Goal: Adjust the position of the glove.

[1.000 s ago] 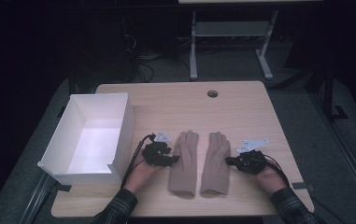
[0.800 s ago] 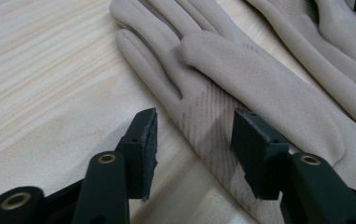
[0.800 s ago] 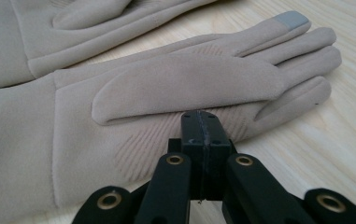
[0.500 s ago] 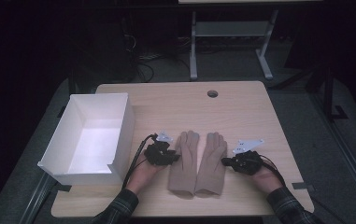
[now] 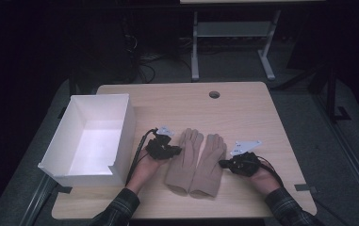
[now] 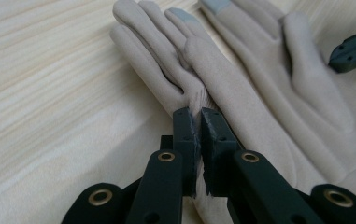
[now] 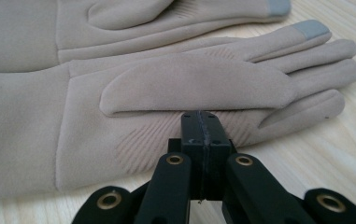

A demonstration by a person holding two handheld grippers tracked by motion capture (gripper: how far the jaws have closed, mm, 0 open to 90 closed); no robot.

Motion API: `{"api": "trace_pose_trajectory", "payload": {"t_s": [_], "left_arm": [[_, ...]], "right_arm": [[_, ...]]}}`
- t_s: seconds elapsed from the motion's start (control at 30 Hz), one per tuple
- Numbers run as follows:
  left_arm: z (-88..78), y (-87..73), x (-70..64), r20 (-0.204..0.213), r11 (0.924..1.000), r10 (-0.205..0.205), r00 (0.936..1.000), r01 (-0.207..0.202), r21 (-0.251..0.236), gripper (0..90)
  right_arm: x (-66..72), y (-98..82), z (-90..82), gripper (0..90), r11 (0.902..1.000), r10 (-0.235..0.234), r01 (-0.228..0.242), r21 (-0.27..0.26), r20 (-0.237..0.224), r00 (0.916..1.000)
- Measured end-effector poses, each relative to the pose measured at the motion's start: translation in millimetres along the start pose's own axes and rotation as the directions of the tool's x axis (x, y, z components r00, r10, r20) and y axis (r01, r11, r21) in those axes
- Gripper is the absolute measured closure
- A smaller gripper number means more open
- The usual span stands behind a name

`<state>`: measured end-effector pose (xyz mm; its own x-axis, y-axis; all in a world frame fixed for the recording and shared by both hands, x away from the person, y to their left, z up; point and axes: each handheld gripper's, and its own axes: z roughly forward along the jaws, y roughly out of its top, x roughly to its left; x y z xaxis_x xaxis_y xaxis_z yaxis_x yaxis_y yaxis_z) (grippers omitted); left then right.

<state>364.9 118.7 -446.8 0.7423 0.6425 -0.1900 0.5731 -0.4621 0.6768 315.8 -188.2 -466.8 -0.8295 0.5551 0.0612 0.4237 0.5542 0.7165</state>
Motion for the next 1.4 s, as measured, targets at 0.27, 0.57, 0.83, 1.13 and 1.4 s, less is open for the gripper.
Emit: {"api": "trace_pose_trajectory", "payload": {"t_s": [0.27, 0.57, 0.83, 1.13, 1.4], "left_arm": [[-6.0, 10.7, -2.9, 0.033, 0.9993, 0.005, 0.9994, -0.004, -0.038, 85.2], [-11.2, 19.7, -8.0, 0.065, 0.9974, -0.002, 0.9979, 0.006, -0.072, 85.3], [-10.0, 26.5, -16.4, 0.095, 0.9965, 0.008, 0.9955, 0.0, -0.084, 85.5], [-7.2, 28.6, -22.9, 0.106, 0.9967, 0.021, 0.9941, -0.013, -0.08, 85.6], [-5.8, 29.6, -27.0, 0.117, 0.9964, 0.027, 0.9928, -0.017, -0.083, 85.5]], "right_arm": [[4.1, 8.1, 7.2, 89.8, 0.9999, -0.012, 0.012, -0.002, -0.016, 0.9998], [9.1, 14.4, 14.5, 89.8, 0.9998, -0.021, 0.021, -0.002, -0.03, 0.9993], [12.4, 18.7, 20.5, 89.8, 0.9998, -0.021, 0.021, -0.003, -0.04, 0.999], [12.2, 18.9, 16.7, 89.8, 0.9997, -0.023, 0.022, -0.004, -0.046, 0.9987], [6.4, 13.0, 15.3, 89.8, 0.9998, -0.004, 0.005, 0.021, -0.037, 0.9993]]}}
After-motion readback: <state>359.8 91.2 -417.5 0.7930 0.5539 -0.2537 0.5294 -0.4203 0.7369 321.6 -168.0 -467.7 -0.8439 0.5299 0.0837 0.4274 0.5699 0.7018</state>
